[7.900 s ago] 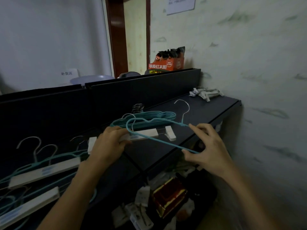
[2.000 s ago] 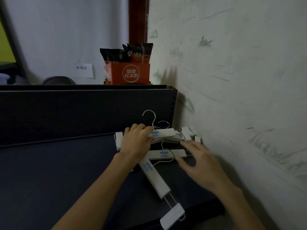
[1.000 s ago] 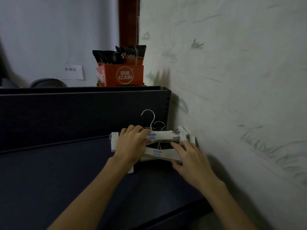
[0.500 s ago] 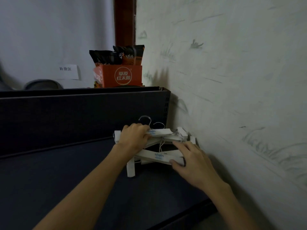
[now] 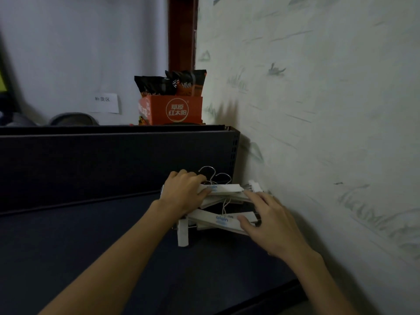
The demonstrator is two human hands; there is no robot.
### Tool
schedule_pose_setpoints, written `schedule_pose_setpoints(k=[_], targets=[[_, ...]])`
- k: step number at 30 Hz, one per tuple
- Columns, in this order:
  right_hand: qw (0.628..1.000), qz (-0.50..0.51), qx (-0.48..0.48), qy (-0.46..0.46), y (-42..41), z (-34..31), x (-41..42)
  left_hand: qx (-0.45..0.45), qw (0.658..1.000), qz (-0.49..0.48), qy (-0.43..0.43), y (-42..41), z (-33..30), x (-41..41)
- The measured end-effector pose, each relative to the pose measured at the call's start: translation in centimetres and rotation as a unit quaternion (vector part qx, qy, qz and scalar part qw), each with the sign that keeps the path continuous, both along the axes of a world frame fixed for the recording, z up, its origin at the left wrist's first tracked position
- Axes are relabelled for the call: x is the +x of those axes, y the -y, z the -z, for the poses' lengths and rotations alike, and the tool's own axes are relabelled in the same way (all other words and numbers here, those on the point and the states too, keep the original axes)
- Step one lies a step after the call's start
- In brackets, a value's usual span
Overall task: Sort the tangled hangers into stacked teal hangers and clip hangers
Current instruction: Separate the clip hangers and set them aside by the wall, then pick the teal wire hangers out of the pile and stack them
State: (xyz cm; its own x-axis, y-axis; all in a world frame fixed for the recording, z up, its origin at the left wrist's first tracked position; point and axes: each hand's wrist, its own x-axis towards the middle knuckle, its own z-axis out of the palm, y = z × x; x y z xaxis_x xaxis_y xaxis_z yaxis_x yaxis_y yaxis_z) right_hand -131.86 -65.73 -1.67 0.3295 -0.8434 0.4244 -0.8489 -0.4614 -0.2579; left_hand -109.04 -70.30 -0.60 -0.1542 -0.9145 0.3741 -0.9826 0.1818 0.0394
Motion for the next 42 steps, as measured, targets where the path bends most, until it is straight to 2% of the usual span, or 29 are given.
schedule_pose_setpoints(k=[8,15,24,38,42], targets=[[0.999,-0.051,-0.017,0.001,2.3,-2.3,0.4,-0.031,0.995,-0.088,-0.017,-6.0,-0.7,3.2],[0.988,-0.155,-0.018,-0.009,2.1,-3.9,9.4,-0.023,0.963,-0.268,-0.011,-17.4,0.0,10.3],[0.937,-0.347,-0.016,-0.024,-10.2,-1.4,23.6,-0.049,0.914,-0.398,-0.056,-31.2,2.6,15.6],[0.901,-0.434,0.003,-0.022,-27.8,2.4,38.4,-0.034,0.853,-0.51,-0.108,-50.8,8.7,28.6],[0.859,-0.511,0.026,-0.027,-35.3,4.7,43.6,-0.022,0.815,-0.564,-0.13,-58.1,11.8,31.8]])
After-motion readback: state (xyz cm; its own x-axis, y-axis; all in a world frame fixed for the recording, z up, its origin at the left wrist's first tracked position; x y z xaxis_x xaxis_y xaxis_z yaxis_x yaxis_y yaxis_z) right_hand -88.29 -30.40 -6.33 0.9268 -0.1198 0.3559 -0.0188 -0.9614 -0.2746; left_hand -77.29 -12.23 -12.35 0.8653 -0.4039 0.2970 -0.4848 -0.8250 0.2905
